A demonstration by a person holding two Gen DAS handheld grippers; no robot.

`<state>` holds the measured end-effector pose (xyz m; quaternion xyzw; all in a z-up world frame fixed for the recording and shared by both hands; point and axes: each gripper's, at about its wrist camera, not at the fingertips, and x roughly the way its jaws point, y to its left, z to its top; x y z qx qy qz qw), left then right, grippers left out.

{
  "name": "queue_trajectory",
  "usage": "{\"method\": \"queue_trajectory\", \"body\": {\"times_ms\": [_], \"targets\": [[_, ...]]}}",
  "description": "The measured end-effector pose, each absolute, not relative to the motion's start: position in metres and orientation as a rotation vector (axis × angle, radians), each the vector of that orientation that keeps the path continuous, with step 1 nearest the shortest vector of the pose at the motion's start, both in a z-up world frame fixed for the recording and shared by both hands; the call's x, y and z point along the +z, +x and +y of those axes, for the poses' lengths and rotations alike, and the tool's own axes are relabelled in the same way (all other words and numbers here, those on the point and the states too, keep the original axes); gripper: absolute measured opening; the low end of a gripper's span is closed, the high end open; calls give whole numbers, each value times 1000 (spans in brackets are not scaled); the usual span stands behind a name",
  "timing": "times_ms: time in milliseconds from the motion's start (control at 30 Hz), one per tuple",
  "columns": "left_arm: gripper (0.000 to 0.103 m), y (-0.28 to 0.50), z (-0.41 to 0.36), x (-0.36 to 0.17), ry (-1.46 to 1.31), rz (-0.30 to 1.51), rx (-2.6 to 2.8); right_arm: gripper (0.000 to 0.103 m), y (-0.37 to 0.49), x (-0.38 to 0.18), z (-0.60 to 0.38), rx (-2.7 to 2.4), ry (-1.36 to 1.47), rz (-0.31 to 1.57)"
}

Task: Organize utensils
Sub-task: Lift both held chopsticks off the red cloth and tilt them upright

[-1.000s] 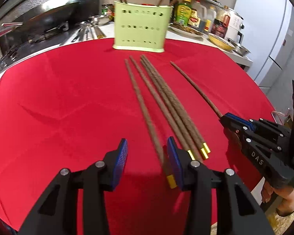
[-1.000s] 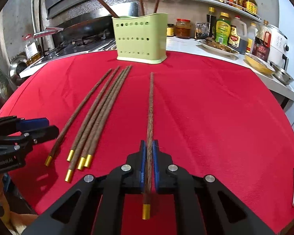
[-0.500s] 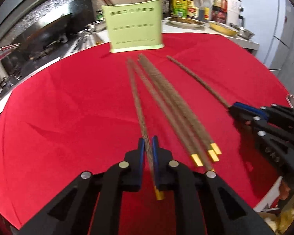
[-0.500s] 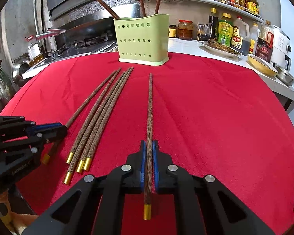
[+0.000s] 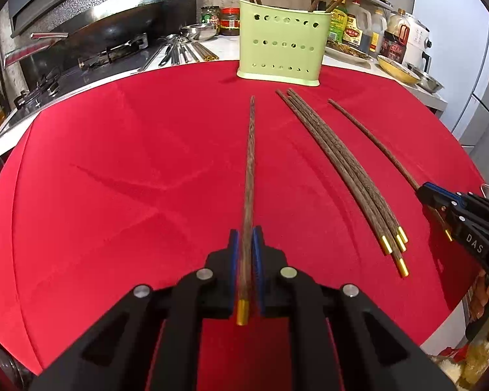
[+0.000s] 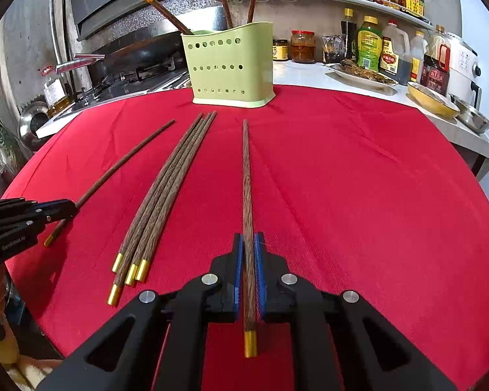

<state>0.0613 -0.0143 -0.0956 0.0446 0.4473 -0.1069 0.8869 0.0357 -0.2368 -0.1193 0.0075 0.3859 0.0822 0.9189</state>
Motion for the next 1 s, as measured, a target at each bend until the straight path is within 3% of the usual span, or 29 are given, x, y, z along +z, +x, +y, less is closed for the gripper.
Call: {"method": "queue_trajectory", "body": {"times_ms": [133,533,600,700,1000], "targets": [[19,55,-13,-95,95,918,-221,15,25,-119,-237,176,10,794],[20,46,-3,-94,72,910,-218,14,4,-122,-239,145,-20,766],[20,44,-3,-95,73,913,-220,7,2,-121,-236,149,-31,762],[20,42,-4,-95,83,912,-220,7,1,-118,-238,157,-8,748],[26,35,-4,-95,92,907,-234,7,-6,-61,-240,162,7,559]]}}
